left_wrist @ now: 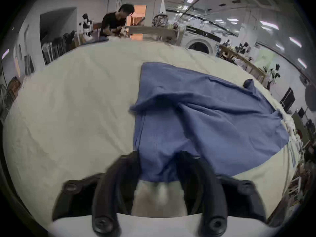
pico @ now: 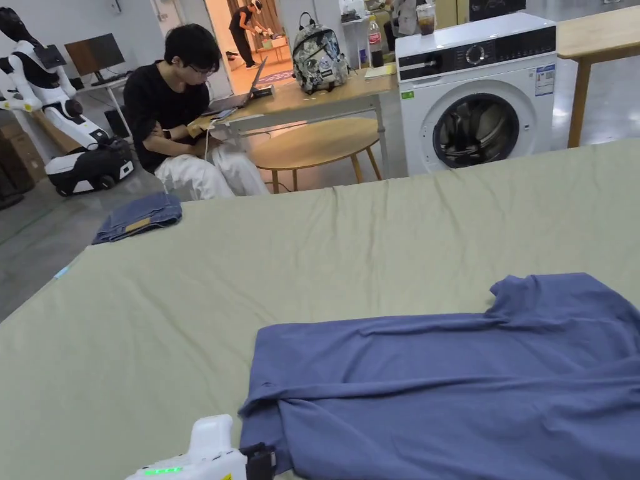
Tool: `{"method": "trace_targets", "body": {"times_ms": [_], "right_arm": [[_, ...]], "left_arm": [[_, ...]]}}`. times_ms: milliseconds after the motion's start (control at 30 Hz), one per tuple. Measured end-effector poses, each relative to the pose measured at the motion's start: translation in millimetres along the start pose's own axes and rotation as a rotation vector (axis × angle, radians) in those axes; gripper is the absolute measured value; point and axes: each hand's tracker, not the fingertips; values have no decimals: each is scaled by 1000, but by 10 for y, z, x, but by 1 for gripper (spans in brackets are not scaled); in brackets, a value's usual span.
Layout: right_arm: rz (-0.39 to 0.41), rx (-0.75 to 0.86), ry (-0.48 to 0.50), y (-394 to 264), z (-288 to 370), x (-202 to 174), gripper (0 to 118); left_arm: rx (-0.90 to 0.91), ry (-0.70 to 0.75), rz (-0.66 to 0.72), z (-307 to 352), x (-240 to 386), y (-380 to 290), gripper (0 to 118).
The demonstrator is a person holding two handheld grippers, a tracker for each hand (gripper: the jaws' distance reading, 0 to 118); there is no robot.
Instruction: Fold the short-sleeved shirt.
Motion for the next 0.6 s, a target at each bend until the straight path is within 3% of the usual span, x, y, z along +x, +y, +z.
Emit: {"method": "trace_targets", "body": {"times_ms": [33,167,200,233,267,300,400,433,500,533,600], "right_arm": [[-9,-3,-10,-4,-5,23,0],[-66,-17,-16,130,-280,130,2],[-74,-13,-24,189,-389,145,18],[-81,-29,-35,262,-523,164,55],[-95,-79,-55,341,-704,174,79],[-103,-106,-66,394,-860,168,81],[-109,-175,-133,426,-1518,312,80],[-119,-234,-186,349,-1738,383,66],[-182,-296,-168,144,-1920,431,59],[-136,-230,-220,115,-1802,361,56],[-76,-186,-210,210,-1624,224,45]], "left_arm": [[-29,-24,-35,9,81,19,0],[-91,-7,-62,-141,200,59,0],[-90,-24,-41,-125,180,79,0],[-99,-30,-31,-111,156,90,0],[-99,-40,-20,-100,142,101,0],[-99,-46,-15,-101,144,92,0],[-98,-54,-5,-53,138,74,0],[-99,-55,-1,-49,144,76,0],[-96,-51,-4,26,194,60,0],[-95,-51,-3,32,202,56,0],[-93,-55,2,11,146,51,0]]}}
